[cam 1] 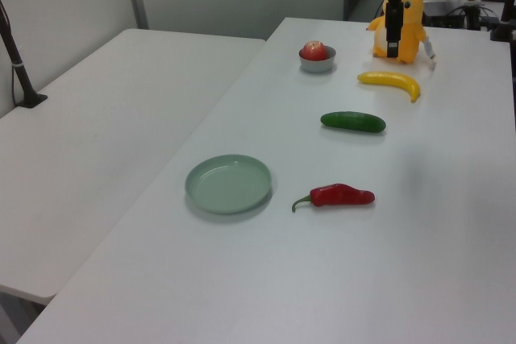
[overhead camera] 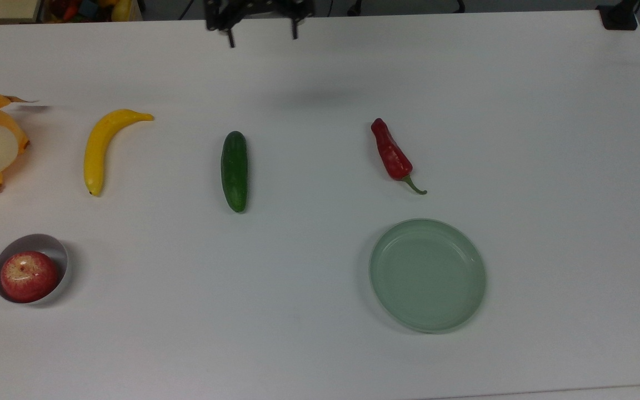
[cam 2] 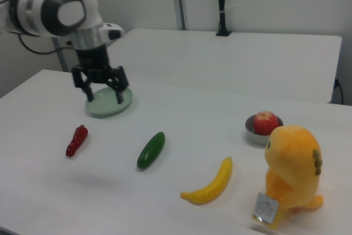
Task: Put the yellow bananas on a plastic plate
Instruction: 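Move the open gripper over the yellow banana and lower it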
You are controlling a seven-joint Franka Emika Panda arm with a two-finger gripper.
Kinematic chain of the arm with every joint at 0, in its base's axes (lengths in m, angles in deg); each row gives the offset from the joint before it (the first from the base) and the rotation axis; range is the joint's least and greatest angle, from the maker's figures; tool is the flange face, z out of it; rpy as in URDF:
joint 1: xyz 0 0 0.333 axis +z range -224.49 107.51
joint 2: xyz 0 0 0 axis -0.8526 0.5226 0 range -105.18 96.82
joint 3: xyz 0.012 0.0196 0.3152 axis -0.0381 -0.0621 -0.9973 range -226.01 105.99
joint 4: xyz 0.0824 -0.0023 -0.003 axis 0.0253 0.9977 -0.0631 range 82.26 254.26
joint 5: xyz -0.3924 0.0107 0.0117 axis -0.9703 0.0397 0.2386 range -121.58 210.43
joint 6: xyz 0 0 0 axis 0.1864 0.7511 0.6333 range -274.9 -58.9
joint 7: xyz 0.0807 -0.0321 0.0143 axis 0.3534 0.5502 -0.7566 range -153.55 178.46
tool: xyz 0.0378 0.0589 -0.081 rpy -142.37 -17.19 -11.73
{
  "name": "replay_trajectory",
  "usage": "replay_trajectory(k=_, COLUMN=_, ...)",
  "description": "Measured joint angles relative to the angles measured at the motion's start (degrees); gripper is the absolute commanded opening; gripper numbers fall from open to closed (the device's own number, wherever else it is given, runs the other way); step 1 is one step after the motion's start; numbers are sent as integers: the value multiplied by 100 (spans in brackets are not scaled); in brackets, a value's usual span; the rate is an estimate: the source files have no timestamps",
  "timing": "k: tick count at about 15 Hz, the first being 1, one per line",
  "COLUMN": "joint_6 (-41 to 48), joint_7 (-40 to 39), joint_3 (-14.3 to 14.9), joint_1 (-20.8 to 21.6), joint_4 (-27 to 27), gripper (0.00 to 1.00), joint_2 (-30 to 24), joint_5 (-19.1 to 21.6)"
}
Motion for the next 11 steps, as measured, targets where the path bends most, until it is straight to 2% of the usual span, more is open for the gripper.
replay_trajectory(k=3, joint_6=-524, joint_7=-394, joint_3=563, joint_1=-146, joint_4=3, gripper=100, joint_2=217, joint_5=-146)
replay_trajectory(k=8, joint_6=-1476, joint_7=-524, joint_3=1452, joint_1=-364, joint_4=17, gripper=100, joint_2=667, joint_5=-149)
replay_trajectory(k=11, joint_6=-1835, joint_7=-527, joint_3=1767, joint_1=-411, joint_4=95, gripper=100, joint_2=900, joint_5=-147)
